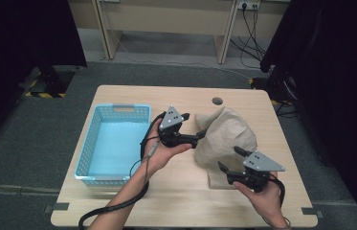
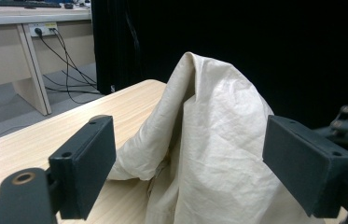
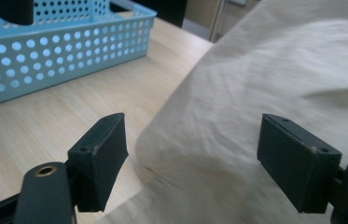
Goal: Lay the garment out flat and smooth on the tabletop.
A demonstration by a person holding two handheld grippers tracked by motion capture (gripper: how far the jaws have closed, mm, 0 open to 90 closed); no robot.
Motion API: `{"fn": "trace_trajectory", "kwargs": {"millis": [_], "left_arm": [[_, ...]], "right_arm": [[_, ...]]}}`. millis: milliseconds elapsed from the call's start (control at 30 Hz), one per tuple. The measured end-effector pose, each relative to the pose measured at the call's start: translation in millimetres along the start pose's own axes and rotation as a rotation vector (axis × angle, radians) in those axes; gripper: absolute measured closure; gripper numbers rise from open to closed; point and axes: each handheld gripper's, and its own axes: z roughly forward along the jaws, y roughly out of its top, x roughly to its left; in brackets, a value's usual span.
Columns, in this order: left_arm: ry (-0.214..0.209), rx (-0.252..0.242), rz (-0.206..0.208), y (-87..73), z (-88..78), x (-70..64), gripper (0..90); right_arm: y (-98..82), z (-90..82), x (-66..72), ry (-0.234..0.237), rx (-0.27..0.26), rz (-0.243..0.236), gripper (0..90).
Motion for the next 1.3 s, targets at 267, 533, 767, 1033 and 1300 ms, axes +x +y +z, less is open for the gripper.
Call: {"fn": "trace_trajectory", "kwargs": {"millis": [267,533,767,1033,1300], "left_arm": [[-0.003,0.009,0.008,-2.6,1.9,-3.2,16.9],[0.0,0.019,0.002,-6.0,2.1,-2.6,16.9],[-0.004,0.028,0.0,-9.3,4.9,-3.6,16.9],[-0.001,0.036,-0.008,-12.4,6.3,-1.7,17.0],[-0.003,0.035,-0.008,-13.1,5.7,-1.5,17.2]], "right_arm": [[7.0,32.2,12.8,0.044,0.086,-0.047,30.8],[5.1,62.8,24.2,0.049,0.194,-0.123,42.1],[-4.4,79.3,21.3,0.026,0.298,-0.117,42.4],[-13.3,90.9,13.3,0.046,0.363,-0.076,43.4],[-18.6,96.6,10.9,0.072,0.424,-0.006,48.2]]}}
